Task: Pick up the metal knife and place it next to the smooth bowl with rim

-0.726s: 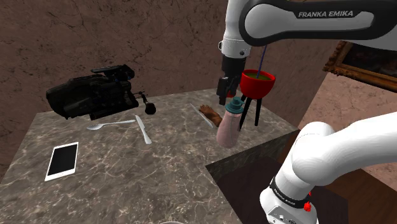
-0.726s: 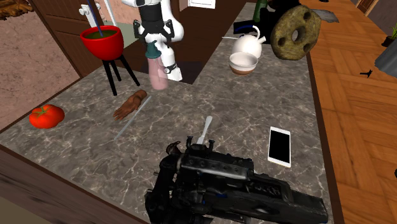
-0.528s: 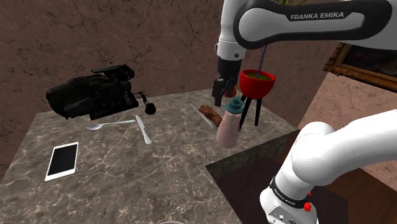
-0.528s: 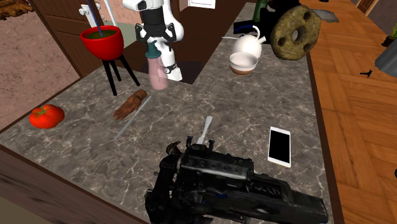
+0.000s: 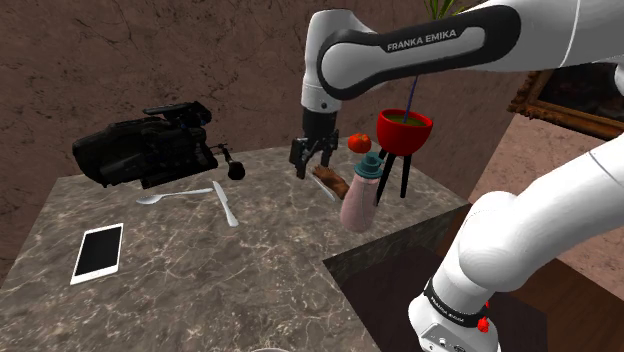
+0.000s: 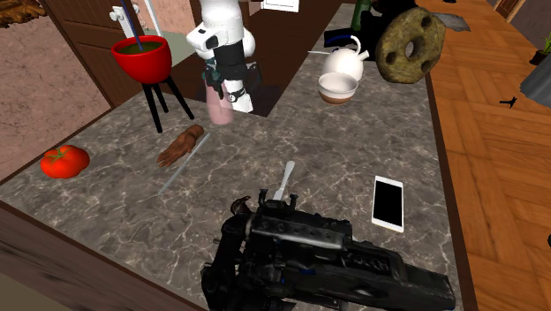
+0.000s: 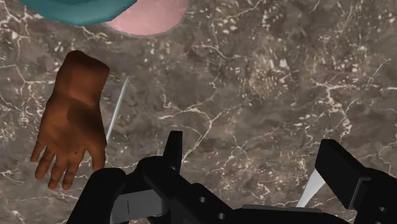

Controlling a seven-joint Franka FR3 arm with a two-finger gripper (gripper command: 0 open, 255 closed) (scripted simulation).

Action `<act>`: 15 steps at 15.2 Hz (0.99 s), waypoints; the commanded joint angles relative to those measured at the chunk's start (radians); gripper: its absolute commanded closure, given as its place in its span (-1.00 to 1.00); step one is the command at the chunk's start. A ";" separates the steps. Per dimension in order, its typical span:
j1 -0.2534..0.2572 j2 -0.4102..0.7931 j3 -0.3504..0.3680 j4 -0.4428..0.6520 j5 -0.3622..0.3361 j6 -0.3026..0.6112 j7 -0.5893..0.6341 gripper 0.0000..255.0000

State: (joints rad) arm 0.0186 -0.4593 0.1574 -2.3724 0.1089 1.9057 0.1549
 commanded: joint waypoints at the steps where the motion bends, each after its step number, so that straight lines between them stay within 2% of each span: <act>1: -0.001 0.073 0.017 0.030 0.014 0.052 0.040 -1.00; 8: -0.004 0.329 0.060 0.169 0.033 0.201 0.171 -1.00; 15: 0.008 0.591 0.076 0.369 0.018 0.299 0.297 -1.00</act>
State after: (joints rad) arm 0.0240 0.0872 0.2324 -2.0472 0.1323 2.1981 0.4310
